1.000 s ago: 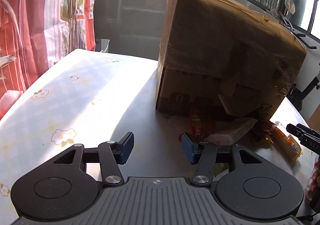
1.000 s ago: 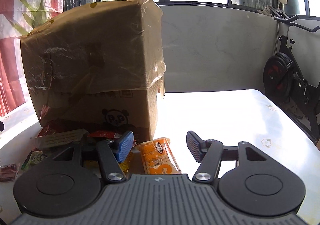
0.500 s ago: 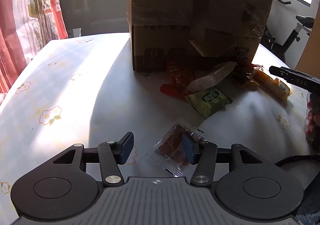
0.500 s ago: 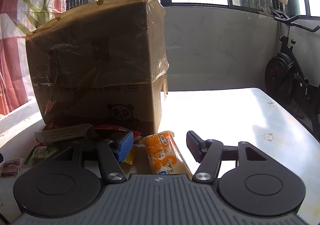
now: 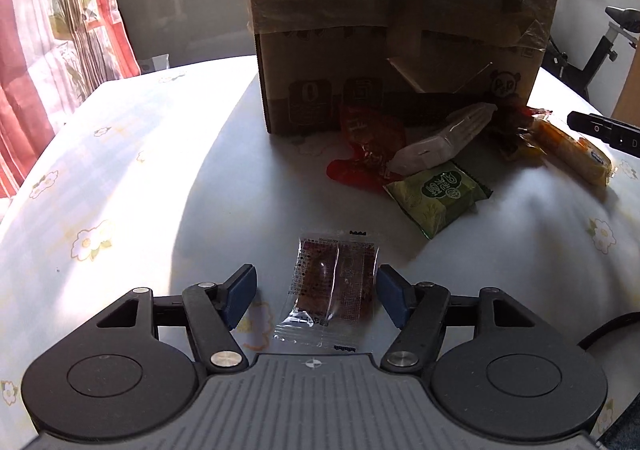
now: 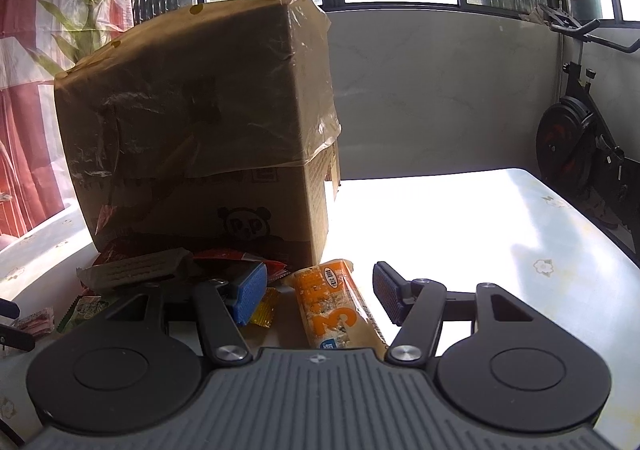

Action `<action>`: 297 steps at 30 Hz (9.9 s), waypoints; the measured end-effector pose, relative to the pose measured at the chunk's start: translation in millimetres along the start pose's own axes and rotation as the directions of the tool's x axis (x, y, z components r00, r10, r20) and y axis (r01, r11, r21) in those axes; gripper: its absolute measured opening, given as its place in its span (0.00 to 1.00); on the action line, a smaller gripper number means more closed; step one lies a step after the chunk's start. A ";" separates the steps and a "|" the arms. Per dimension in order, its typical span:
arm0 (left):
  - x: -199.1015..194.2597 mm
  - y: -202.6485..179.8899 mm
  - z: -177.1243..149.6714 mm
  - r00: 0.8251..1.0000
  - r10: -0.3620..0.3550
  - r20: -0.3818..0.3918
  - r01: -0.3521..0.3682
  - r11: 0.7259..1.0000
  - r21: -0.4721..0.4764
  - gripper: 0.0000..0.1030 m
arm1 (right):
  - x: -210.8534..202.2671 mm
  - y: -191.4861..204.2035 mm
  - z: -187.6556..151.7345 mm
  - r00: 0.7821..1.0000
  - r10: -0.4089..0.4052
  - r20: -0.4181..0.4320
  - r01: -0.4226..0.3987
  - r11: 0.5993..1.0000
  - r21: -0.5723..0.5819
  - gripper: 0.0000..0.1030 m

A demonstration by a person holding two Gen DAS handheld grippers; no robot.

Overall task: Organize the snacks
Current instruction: 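Grasp the small brown packet with the left tool while the right tool grasps the orange bar, then lift the brown packet and orange bar over the box and open both tools, then grasp the red snack bag with the right tool while the left tool reaches the pile, then grasp the white cracker packet with the left tool while the right tool holds the red bag, then carry the cracker packet and red bag into the box and open both tools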

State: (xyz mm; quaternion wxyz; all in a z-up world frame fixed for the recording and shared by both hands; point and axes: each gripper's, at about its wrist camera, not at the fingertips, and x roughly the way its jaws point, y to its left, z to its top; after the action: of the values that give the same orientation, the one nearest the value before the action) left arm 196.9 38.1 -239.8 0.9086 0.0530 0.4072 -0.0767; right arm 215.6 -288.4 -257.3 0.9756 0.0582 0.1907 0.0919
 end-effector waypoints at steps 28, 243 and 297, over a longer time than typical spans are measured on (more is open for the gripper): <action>-23.2 -8.1 -6.8 0.993 0.008 0.121 0.014 0.984 -0.178 0.39 | 33.7 -1.5 4.2 0.979 -0.062 -0.196 0.055 0.998 -0.040 0.48; 85.0 -111.8 81.1 0.972 -0.234 0.017 0.224 0.947 0.230 0.56 | 15.2 18.2 0.5 0.987 0.085 -0.137 -0.079 0.996 0.048 0.53; -111.6 -8.1 75.4 0.892 -0.057 0.448 0.150 0.973 -0.175 0.49 | -66.1 75.1 95.3 0.994 0.107 -0.030 -0.108 0.994 -0.024 0.53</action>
State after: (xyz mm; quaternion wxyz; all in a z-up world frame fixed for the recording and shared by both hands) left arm 177.3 28.9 -106.5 0.9721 -0.0815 0.1993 -0.0930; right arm 180.1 -236.0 -134.6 0.9671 0.0547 0.1999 0.1476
